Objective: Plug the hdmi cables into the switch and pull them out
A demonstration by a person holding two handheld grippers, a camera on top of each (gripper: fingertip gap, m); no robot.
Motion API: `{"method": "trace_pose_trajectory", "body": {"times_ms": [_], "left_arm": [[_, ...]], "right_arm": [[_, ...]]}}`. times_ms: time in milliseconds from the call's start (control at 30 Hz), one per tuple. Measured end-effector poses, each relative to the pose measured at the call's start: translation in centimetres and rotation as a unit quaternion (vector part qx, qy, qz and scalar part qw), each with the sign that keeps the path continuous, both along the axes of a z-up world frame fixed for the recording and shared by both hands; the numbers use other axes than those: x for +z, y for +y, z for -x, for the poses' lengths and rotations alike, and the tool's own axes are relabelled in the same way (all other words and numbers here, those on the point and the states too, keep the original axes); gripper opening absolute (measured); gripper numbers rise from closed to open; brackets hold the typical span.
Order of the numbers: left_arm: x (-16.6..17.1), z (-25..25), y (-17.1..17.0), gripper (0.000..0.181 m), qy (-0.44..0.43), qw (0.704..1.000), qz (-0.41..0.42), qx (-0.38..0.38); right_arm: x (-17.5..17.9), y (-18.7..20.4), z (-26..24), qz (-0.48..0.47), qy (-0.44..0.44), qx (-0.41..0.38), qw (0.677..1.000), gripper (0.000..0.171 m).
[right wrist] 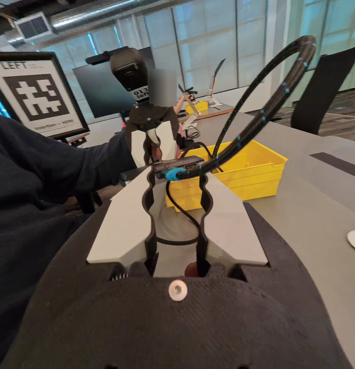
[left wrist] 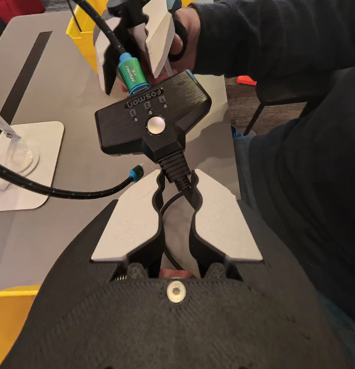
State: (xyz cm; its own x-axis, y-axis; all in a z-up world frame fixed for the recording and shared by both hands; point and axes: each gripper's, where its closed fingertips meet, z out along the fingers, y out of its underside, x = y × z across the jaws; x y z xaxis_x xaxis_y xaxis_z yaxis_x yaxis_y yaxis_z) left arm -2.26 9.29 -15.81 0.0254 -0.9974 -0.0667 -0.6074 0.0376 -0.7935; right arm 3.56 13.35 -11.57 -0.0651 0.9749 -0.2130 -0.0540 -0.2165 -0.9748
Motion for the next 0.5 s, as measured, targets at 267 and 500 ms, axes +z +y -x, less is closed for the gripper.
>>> {"method": "trace_pose_trajectory", "body": {"times_ms": [267,500], "left_arm": [[-0.8,-0.1,-0.7,0.023,0.022,1.000,0.001,-0.018],[-0.8,0.1,-1.3,0.023,0.025,0.999,0.005,-0.033]], "right_arm": [[-0.9,-2.0,0.1,-0.014,-0.029,0.055,0.998,0.021],[-1.1,-3.1,0.1,-0.041,-0.037,0.076,0.996,0.025]]}}
